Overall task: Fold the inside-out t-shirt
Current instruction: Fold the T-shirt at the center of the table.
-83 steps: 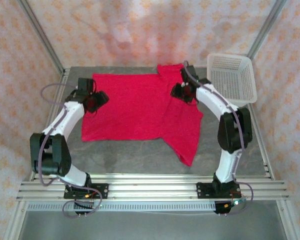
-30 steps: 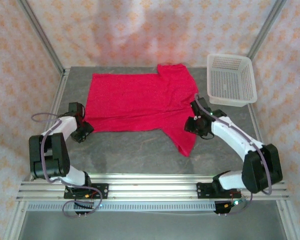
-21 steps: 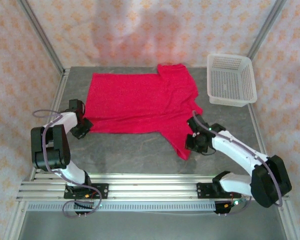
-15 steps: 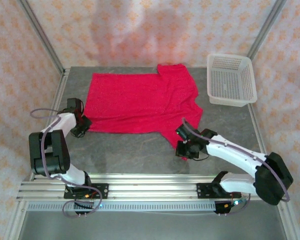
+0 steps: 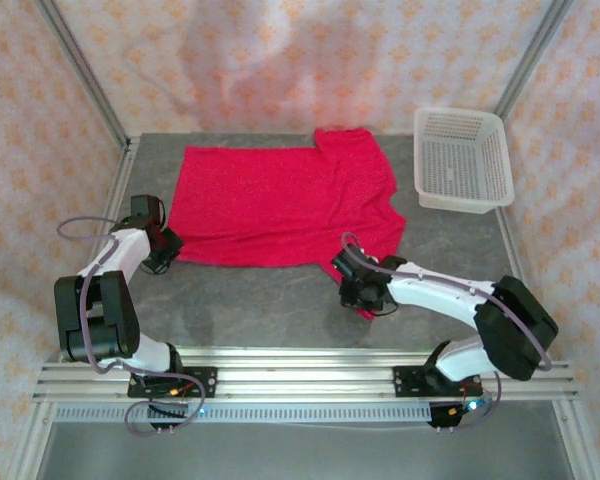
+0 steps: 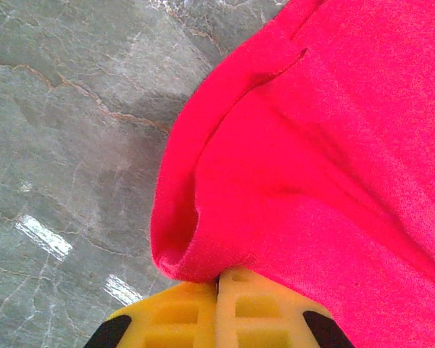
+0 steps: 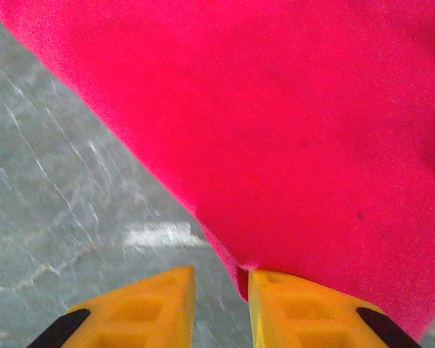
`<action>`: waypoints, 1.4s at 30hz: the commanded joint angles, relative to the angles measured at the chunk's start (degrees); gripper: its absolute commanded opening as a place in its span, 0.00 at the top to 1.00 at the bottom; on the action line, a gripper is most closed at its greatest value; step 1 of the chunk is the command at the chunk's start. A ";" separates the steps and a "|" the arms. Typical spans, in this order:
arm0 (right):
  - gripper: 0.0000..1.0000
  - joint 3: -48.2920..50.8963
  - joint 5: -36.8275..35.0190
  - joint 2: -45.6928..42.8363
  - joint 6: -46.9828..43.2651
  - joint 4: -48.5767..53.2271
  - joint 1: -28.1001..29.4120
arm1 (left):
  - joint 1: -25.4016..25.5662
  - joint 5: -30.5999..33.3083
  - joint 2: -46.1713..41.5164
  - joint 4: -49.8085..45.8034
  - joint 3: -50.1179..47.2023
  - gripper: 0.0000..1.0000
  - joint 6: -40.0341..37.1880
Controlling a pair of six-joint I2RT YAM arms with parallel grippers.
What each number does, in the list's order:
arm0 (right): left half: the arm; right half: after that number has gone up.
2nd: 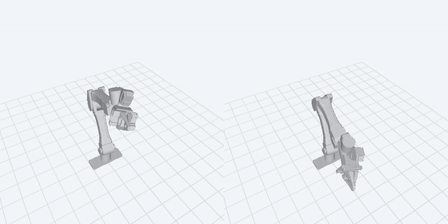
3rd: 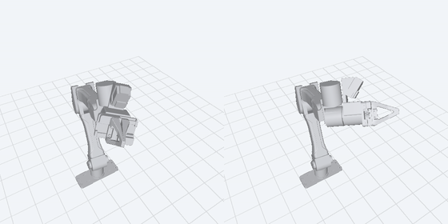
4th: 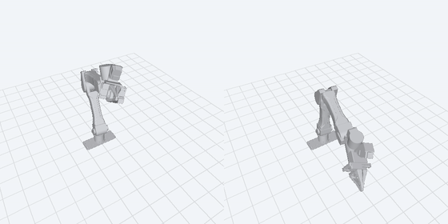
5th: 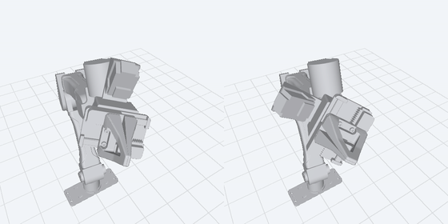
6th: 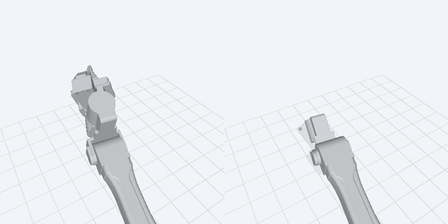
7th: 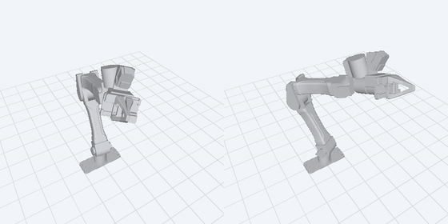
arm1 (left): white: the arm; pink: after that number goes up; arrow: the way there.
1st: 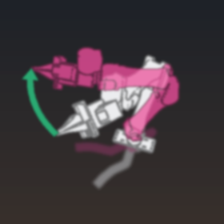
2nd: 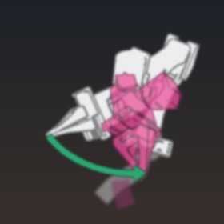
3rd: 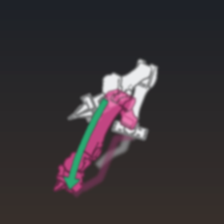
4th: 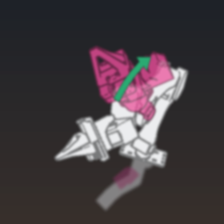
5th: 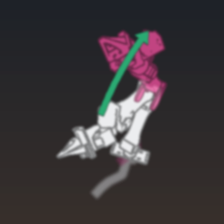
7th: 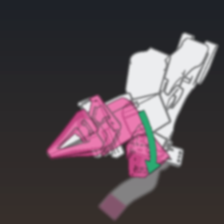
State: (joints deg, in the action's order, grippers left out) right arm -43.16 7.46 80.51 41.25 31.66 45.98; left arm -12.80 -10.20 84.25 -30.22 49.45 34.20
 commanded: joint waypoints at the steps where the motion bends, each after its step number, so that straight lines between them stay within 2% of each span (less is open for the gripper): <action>1: 0.74 -2.28 -4.50 3.14 -1.08 -3.84 0.34 | -0.12 -0.53 -1.19 -1.16 -0.29 1.00 0.10; 4: 0.76 -3.07 -5.24 5.61 -1.68 -4.15 0.34 | -0.13 -0.48 -1.17 -1.33 -0.41 1.00 -0.05; 9: 1.00 -3.64 -5.12 4.31 -1.79 -2.11 0.40 | -0.12 -0.26 -1.36 -1.50 -0.32 1.00 -0.27; 17: 1.00 -2.68 -3.00 -7.33 -0.59 6.19 2.28 | -0.12 -0.08 -1.02 -1.66 0.54 1.00 0.04; 22: 1.00 2.47 -9.67 -17.27 1.17 11.28 2.17 | -0.12 0.71 -0.74 -2.65 1.70 1.00 -0.33; 23: 0.95 3.29 -9.75 -18.03 0.91 11.32 2.10 | -0.13 0.58 -0.75 -2.59 1.69 1.00 -0.35; 25: 0.71 4.75 -8.43 -17.84 0.77 10.96 2.10 | -0.17 0.14 -0.75 -2.48 1.55 1.00 -0.20; 26: 0.63 5.33 -7.74 -17.23 0.87 10.71 2.10 | -0.16 -0.05 -0.75 -2.39 1.48 1.00 -0.16; 27: 0.59 5.87 -7.28 -16.54 1.39 10.46 2.08 | -0.04 -0.05 -0.75 -2.52 1.47 1.00 -0.18; 33: 0.61 10.82 -5.93 -16.52 5.71 3.33 1.80 | -0.03 -0.19 -1.02 -2.30 1.08 1.00 -0.10; 40: 0.62 13.70 -4.92 -13.86 4.68 -1.60 -1.21 | -0.03 0.22 -0.93 -3.01 1.58 1.00 -0.64; 42: 0.68 14.06 -5.22 -12.99 3.87 -3.27 -2.46 | -0.06 0.17 -0.93 -3.01 1.58 1.00 -0.62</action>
State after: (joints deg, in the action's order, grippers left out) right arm -30.20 2.96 66.67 45.08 31.94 44.77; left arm -12.80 -10.28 84.25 -30.76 49.69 34.15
